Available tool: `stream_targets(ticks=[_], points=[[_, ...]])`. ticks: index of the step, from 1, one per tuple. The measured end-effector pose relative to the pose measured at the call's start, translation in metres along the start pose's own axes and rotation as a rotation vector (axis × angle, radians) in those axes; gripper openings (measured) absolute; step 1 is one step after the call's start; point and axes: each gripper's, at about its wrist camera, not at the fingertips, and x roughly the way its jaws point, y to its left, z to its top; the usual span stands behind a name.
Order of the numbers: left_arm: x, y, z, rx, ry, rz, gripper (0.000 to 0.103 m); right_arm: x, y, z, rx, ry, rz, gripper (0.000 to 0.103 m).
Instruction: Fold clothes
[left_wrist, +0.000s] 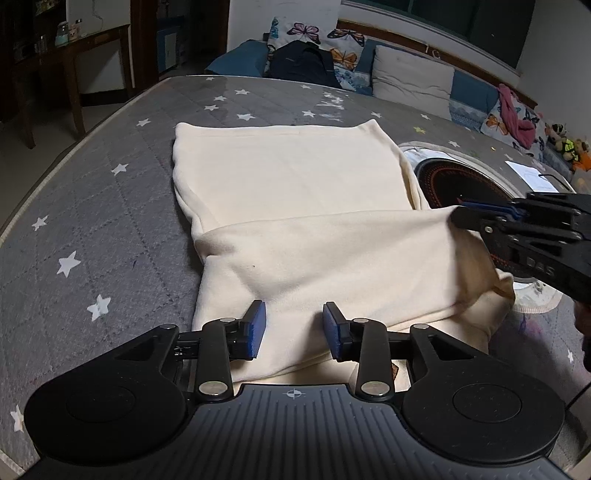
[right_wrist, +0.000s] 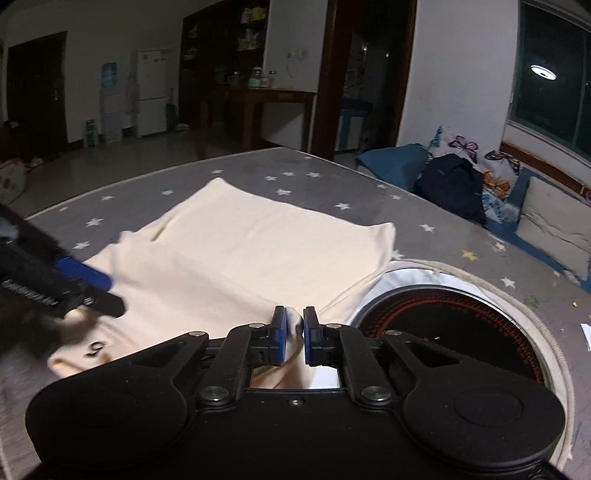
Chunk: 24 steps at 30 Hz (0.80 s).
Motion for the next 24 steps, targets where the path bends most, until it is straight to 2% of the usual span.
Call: stream_targets(ticks=[4, 10, 14, 24], points=[[-0.001, 0.000, 0.001, 0.000, 0.008, 0.000, 0.036, 0.011, -0.004, -0.003, 0.016, 0.036, -0.021, 0.017], [-0.009, -0.005, 0.004, 0.040, 0.009, 0.005, 0.037, -0.015, -0.009, -0.001, -0.014, -0.005, -0.013, 0.017], [-0.022, -0.005, 0.001, 0.081, -0.009, 0.018, 0.043, -0.029, -0.007, -0.001, -0.058, 0.008, 0.033, 0.017], [-0.053, -0.006, -0.020, 0.231, -0.029, 0.056, 0.046, -0.051, 0.011, -0.008, -0.187, 0.036, 0.114, 0.017]])
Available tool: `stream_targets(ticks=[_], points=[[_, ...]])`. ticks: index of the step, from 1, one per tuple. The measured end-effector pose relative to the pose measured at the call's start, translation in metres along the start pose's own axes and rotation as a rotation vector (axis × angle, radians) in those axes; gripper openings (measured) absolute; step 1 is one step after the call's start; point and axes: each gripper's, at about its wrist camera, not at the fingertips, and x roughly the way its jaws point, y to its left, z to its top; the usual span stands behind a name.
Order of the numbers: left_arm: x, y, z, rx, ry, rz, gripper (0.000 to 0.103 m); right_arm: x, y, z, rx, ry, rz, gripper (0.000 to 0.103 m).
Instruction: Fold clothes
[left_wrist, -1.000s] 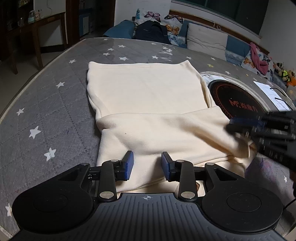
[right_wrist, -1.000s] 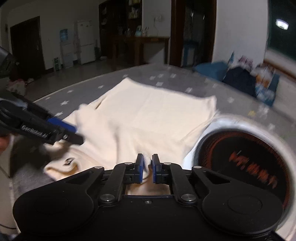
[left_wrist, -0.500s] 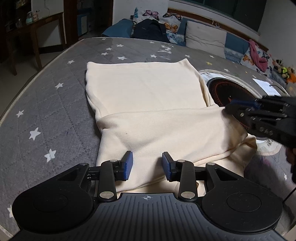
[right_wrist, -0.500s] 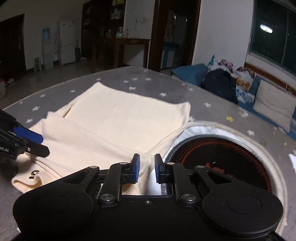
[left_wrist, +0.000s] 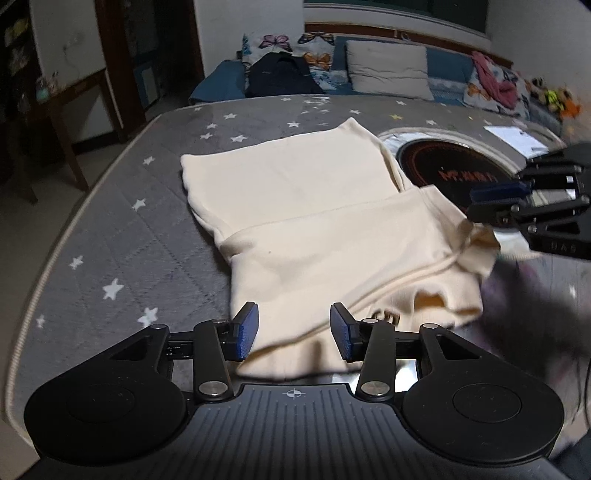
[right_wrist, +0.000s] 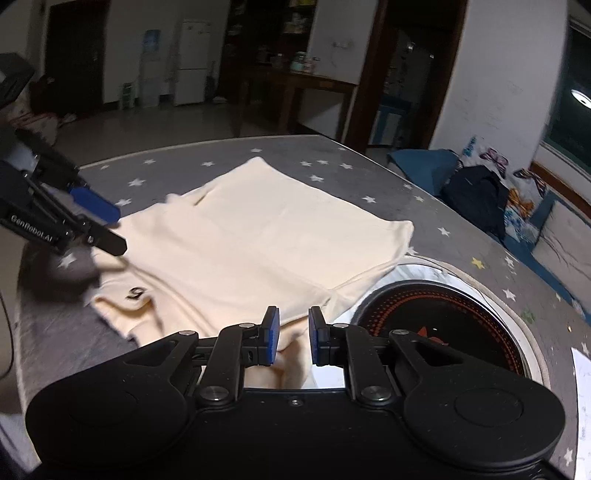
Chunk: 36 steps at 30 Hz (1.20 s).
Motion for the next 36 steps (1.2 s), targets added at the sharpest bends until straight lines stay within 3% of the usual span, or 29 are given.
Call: stream_targets(ticks=[4, 15, 20, 32, 36], points=[[-0.009, -0.001, -0.013, 0.065, -0.002, 0.012, 0.048, -0.006, 0.009, -0.003, -0.050, 0.016, 0.031, 0.023], [-0.010, -0.012, -0.041, 0.262, 0.004, -0.001, 0.051, -0.012, 0.038, -0.028, -0.207, 0.083, 0.121, 0.025], [-0.003, -0.019, -0.042, 0.341, -0.013, 0.048, 0.051, -0.004, 0.046, -0.032, -0.238, 0.080, 0.126, 0.025], [0.003, -0.041, -0.043, 0.533, -0.092, -0.020, 0.051, 0.002, 0.038, -0.031, -0.264, 0.085, 0.125, 0.025], [0.010, -0.047, -0.042, 0.568, -0.091, -0.033, 0.045, 0.005, 0.037, -0.031, -0.260, 0.077, 0.132, 0.025]])
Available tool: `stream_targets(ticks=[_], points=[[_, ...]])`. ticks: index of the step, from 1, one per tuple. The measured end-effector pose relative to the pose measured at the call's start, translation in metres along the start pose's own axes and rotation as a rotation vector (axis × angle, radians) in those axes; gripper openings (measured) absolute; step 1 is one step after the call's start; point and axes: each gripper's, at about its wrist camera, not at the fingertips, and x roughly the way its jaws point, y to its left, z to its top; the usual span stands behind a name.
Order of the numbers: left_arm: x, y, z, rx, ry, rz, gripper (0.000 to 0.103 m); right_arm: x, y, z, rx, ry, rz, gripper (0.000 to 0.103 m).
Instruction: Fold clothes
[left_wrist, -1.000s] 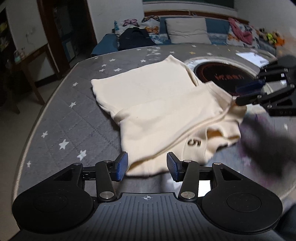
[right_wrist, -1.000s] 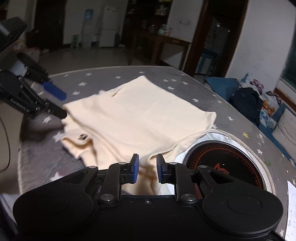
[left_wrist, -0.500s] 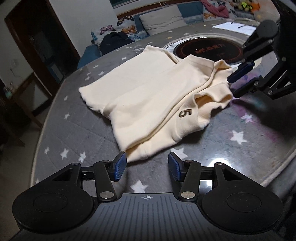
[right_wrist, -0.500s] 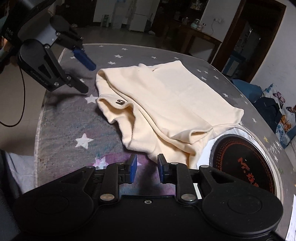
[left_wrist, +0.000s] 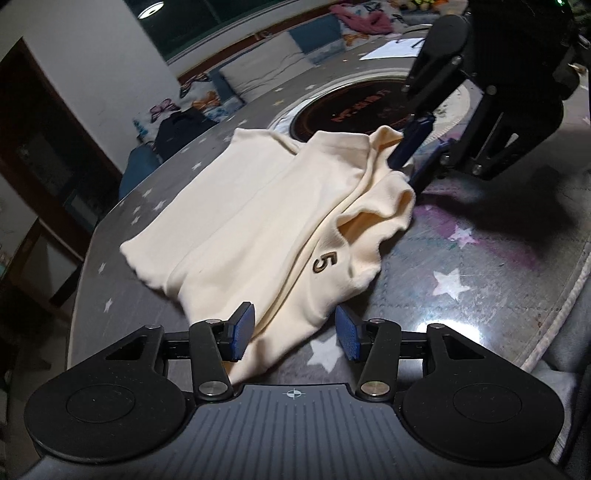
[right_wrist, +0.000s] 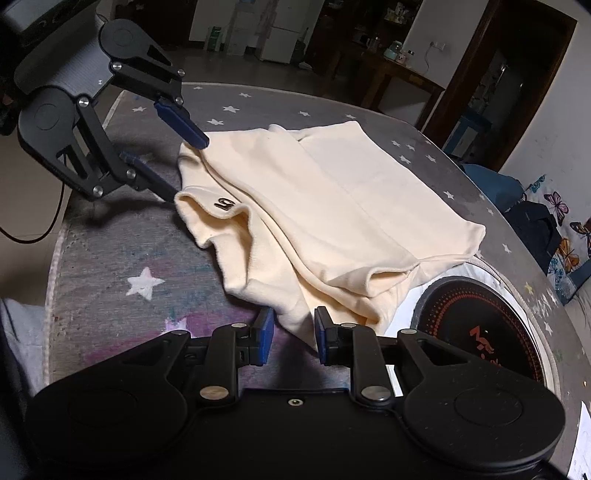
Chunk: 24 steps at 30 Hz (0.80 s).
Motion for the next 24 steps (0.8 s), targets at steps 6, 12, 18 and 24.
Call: stream_targets(ticks=[6, 12, 18, 24], points=[[0.006, -0.004, 0.000, 0.031, -0.014, -0.025, 0.036, 0.007, -0.003, 0.004, 0.022, -0.008, 0.025, 0.014], [0.006, -0.008, -0.002, 0.068, -0.047, -0.050, 0.030, 0.007, -0.006, 0.002, 0.074, -0.016, 0.016, 0.011], [0.008, -0.007, -0.001, 0.010, -0.059, -0.067, 0.010, -0.001, -0.003, 0.006, 0.073, -0.047, -0.010, 0.010], [-0.022, -0.002, -0.008, -0.073, -0.115, -0.086, 0.009, -0.021, 0.006, 0.009, 0.056, -0.074, -0.016, 0.010]])
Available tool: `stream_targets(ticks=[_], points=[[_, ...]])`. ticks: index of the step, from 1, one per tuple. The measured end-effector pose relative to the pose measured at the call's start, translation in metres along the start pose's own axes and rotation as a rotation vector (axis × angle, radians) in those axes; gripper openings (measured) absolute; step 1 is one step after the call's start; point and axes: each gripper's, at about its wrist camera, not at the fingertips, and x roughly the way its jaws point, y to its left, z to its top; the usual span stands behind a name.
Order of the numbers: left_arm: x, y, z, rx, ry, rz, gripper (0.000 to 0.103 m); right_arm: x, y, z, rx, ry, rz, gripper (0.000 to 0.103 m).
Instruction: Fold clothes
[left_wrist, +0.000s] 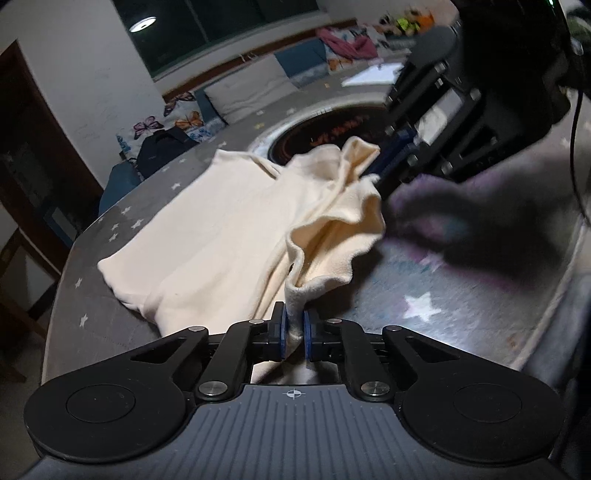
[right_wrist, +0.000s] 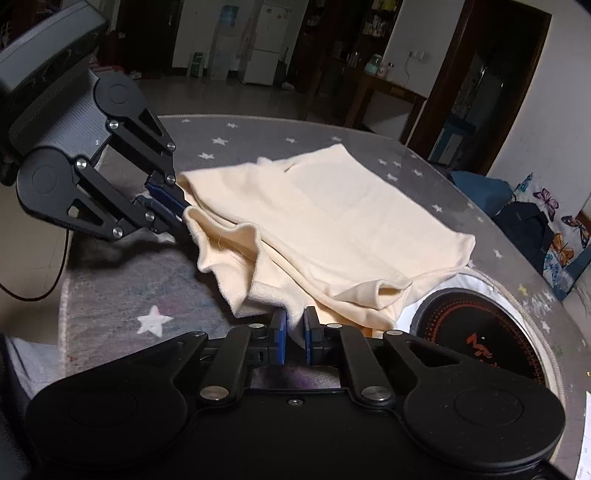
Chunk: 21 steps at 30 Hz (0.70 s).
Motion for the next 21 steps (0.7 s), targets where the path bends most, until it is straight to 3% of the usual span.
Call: stream_targets(ticks=[7, 11, 16, 21], points=[[-0.048, -0.019, -0.011, -0.010, -0.009, -0.045, 0.009, -0.042, 0.029, -0.004, -0.025, -0.023, 0.073, 0.010], [-0.061, -0.012, -0.003, -0.063, -0.025, -0.028, 0.009, -0.060, 0.036, -0.002, -0.005, -0.042, 0.088, 0.010], [-0.052, 0.015, 0.021, -0.131, -0.059, 0.027, 0.009, -0.057, 0.013, 0.018, 0.059, -0.091, 0.048, 0.010], [-0.027, 0.060, 0.056, -0.205, -0.111, 0.100, 0.009, -0.036, -0.034, 0.046, 0.130, -0.141, -0.029, 0.010]])
